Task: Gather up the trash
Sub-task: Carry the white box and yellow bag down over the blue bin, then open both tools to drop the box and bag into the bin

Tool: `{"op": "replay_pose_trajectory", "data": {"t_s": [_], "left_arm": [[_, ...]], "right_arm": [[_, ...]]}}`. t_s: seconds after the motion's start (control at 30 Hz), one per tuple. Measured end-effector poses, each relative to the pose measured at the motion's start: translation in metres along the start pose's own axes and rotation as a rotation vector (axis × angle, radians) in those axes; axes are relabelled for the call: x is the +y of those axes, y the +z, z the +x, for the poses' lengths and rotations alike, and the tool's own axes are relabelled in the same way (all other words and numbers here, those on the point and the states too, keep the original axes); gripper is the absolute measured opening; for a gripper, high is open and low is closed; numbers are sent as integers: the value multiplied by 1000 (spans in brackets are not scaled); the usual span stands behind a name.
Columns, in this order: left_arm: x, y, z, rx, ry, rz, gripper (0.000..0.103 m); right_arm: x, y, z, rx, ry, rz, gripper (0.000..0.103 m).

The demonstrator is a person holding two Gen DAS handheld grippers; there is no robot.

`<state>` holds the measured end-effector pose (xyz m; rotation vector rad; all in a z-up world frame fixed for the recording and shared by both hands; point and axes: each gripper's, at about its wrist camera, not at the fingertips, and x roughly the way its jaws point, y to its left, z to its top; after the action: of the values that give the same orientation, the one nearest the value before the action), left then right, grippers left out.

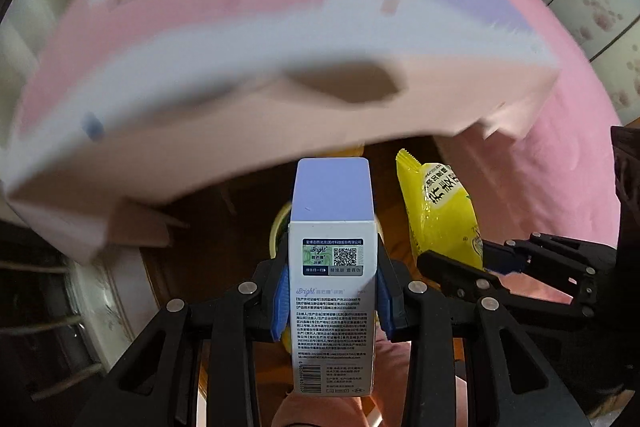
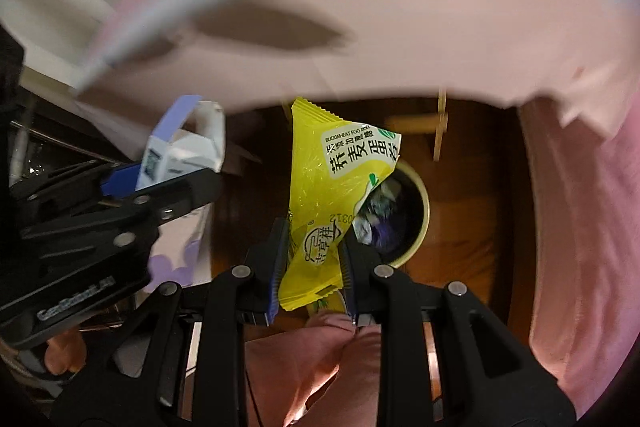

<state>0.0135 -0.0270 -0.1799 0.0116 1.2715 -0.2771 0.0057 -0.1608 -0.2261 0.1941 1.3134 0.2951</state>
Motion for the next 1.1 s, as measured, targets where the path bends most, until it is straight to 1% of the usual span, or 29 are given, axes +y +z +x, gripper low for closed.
{"op": "replay_pose_trajectory", "data": {"t_s": [0.07, 0.1, 0.13, 0.27, 0.3, 0.33, 0.37, 0.4, 0.43, 0.47, 0.5, 0.53, 0.57, 0.6, 0.63, 0.67, 0.7, 0.77, 0.87, 1.0, 1.1], "left_arm": [[5, -17, 38, 26, 1, -27, 34], [6, -20, 52, 35, 4, -35, 34], [9, -25, 70, 42, 7, -44, 35], [18, -32, 132, 63, 5, -71, 35], [20, -36, 149, 69, 1, -81, 35], [21, -39, 161, 72, 0, -87, 35], [22, -42, 174, 75, 6, -91, 36], [23, -46, 186, 83, 8, -96, 39], [25, -46, 196, 94, 6, -100, 46], [27, -51, 207, 103, 8, -111, 48], [29, -49, 214, 106, 10, -120, 55], [29, -50, 222, 113, 15, -127, 66], [31, -53, 226, 120, 26, -134, 74], [32, -52, 231, 125, 45, -141, 88], [34, -55, 234, 127, 54, -146, 90], [36, -55, 236, 128, 61, -149, 90], [34, -50, 240, 132, 72, -151, 90], [36, -49, 237, 126, 85, -154, 90], [40, -33, 229, 110, 90, -165, 90], [40, -28, 199, 82, 100, -187, 90], [34, -23, 170, 55, 108, -185, 90]], "right_arm": [[-16, -9, 38, 37, -15, 12, 22], [-26, -13, 63, 57, -15, 20, 22], [-33, -15, 79, 67, -18, 24, 22], [-59, -21, 150, 109, -33, 1, 22], [-63, -22, 161, 117, -35, -3, 23], [-70, -22, 177, 128, -30, -4, 25], [-77, -23, 191, 135, -30, -4, 31], [-81, -13, 202, 142, -36, -1, 37], [-86, -13, 209, 146, -32, 4, 39], [-91, -13, 217, 153, -25, 9, 43], [-99, -8, 222, 158, -25, 11, 49], [-102, -7, 226, 160, -28, 12, 51], [-106, -9, 229, 161, -29, 14, 55], [-109, -7, 230, 161, -25, 15, 56], [-113, -7, 229, 159, -23, 17, 57], [-115, -8, 228, 155, -25, 20, 58], [-116, -2, 224, 153, -23, 25, 58], [-120, 0, 221, 144, -17, 38, 59], [-121, 4, 208, 121, -13, 49, 60], [-112, 7, 182, 88, -14, 52, 60], [-102, 12, 155, 62, -16, 53, 61]]}}
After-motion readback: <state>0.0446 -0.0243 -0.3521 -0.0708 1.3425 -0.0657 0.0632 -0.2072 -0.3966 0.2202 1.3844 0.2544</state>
